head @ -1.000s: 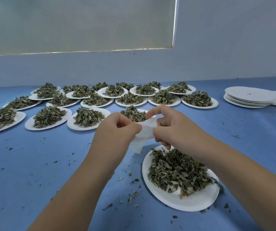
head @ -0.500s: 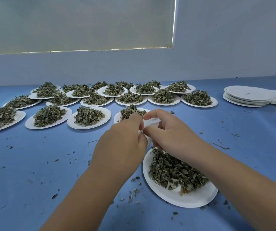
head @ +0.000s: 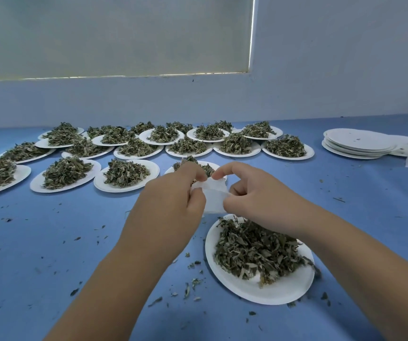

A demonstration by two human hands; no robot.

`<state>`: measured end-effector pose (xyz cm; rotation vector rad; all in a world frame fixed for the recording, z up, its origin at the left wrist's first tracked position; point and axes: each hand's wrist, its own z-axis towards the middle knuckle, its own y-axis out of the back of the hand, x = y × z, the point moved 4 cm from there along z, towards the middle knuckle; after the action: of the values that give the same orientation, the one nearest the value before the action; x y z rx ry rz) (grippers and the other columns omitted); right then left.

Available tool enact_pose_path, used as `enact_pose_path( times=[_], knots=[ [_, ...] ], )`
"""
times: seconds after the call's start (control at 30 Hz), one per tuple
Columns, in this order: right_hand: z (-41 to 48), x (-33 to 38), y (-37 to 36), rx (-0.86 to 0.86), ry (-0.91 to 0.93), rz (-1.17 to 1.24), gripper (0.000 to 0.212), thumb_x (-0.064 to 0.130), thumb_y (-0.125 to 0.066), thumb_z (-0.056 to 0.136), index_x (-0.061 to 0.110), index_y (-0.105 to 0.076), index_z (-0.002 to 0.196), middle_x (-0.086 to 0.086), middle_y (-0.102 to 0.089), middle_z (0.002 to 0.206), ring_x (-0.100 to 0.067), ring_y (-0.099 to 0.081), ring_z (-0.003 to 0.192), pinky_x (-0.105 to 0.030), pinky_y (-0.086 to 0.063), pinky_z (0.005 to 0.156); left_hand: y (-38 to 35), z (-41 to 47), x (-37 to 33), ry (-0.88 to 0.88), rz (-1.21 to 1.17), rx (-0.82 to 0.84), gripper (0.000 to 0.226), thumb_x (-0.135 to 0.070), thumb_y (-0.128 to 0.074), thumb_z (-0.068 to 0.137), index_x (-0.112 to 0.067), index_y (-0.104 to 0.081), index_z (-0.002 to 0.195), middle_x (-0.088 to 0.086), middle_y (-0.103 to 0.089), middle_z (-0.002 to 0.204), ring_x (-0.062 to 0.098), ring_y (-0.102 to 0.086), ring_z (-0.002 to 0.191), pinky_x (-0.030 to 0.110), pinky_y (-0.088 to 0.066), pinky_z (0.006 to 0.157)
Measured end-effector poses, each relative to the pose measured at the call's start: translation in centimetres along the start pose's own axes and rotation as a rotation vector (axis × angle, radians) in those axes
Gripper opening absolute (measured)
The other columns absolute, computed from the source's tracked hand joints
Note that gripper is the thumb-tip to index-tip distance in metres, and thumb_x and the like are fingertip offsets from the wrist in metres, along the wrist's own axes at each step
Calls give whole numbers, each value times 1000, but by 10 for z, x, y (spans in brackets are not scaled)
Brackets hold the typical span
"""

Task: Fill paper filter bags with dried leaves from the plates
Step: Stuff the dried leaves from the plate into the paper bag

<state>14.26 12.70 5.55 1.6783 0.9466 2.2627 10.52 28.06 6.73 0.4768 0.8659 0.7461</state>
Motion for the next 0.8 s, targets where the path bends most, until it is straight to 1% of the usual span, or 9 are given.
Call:
enact_pose_path(
  times=[0.13,0.23,0.3,0.37,0.47,0.57,0.67,0.73,0.8],
  knots=[
    [-6,-4,8,66,36,18,34,18,-61,87,36,-52,114,8,-51,56,-5,-49,52,-12,-38,49,-2,0,-4,-40,-196,30,22,-12,-62,87,-33,-63,83,4,-49,66,10,-38,46,14,-32,44],
    [-11,-8,13,111,72,52,29,34,-66,88,40,-54,113,4,-57,65,-4,-56,59,-12,-41,54,-4,-1,-5,-21,-260,-7,20,-12,-63,86,-31,-66,81,5,-50,66,19,-42,50,15,-33,45],
    [-13,-13,21,69,72,43,20,45,-63,88,45,-58,107,0,-63,75,-9,-54,60,-15,-43,54,-3,-1,-5,-4,-251,-43,18,-14,-62,85,-30,-65,78,4,-52,69,19,-45,53,13,-34,45],
    [-14,-22,33,-58,33,15,14,51,-58,86,44,-63,97,-1,-65,84,-17,-58,67,-18,-46,57,-3,-1,-2,19,-229,-46,18,-14,-60,85,-30,-63,76,3,-52,71,14,-41,49,12,-33,45],
    [-18,-41,47,-204,-48,-83,18,52,-57,85,36,-67,87,10,-65,77,-2,-57,61,-11,-45,55,-4,-1,0,39,-149,-7,19,-15,-58,85,-30,-60,75,3,-51,69,9,-41,48,14,-35,47],
    [-20,-49,51,-119,-93,-155,15,49,-60,86,37,-68,84,25,-61,71,5,-52,58,-8,-41,54,-5,-1,-2,67,-89,9,18,-17,-57,84,-31,-59,73,-2,-53,68,8,-44,51,11,-37,50],
    [-22,-49,52,-46,-80,-227,15,54,-61,84,42,-67,89,23,-63,84,7,-54,64,-11,-39,57,-3,3,-4,124,-27,11,19,-16,-57,84,-31,-59,73,-5,-55,65,5,-47,52,13,-38,47],
    [-24,-48,49,-9,-49,-342,25,61,-57,82,43,-64,98,22,-60,94,13,-51,71,-14,-36,60,0,9,-5,153,79,-9,18,-17,-56,86,-29,-59,73,-2,-54,57,5,-49,53,16,-33,42],
    [-25,-46,45,23,-21,-432,35,65,-55,81,44,-60,108,22,-56,99,13,-49,73,-14,-34,62,1,17,-11,147,190,-32,13,-19,-55,88,-26,-59,77,-5,-54,57,7,-48,53,23,-31,46]
  ],
)
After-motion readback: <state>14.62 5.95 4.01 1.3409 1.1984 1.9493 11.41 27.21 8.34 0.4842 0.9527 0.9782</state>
